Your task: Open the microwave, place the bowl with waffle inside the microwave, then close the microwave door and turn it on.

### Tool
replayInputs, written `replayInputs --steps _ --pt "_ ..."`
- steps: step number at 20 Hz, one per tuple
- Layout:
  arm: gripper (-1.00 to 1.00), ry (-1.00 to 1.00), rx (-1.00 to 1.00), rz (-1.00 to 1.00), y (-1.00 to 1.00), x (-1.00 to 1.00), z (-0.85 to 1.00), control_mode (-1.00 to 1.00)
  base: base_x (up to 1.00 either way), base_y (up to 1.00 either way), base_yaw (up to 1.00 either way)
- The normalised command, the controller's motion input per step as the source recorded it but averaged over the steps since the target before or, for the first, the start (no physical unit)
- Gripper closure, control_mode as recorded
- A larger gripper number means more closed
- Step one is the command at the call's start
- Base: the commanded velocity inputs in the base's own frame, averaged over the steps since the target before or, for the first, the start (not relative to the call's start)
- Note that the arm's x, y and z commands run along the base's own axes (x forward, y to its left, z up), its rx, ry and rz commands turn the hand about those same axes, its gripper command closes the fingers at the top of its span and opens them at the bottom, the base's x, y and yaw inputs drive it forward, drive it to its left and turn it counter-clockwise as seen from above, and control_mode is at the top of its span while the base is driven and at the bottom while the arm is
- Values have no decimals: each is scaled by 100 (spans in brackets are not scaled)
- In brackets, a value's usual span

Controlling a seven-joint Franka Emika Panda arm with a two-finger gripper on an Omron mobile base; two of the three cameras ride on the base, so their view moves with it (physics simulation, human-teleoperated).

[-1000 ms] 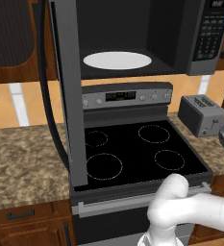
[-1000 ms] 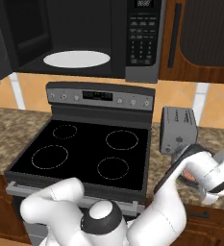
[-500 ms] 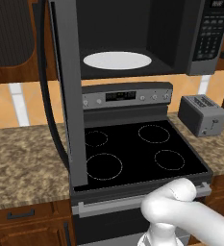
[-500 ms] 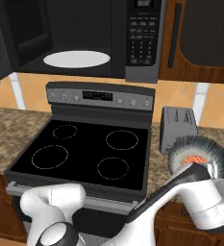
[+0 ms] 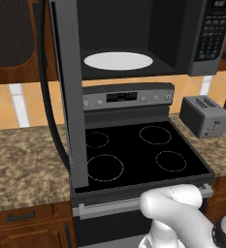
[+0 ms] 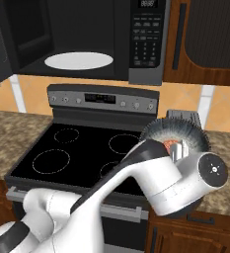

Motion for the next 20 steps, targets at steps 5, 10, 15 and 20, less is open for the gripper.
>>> replayInputs --steps 5,10,15,20 --pt "100 0 -9 4 100 0 62 -100 0 0 0" --pt "100 0 -18 18 100 3 39 -100 0 0 0" --pt "100 -5 -12 14 100 13 54 -100 0 0 0" --pt "100 -12 -3 8 100 37 64 -100 0 0 0"
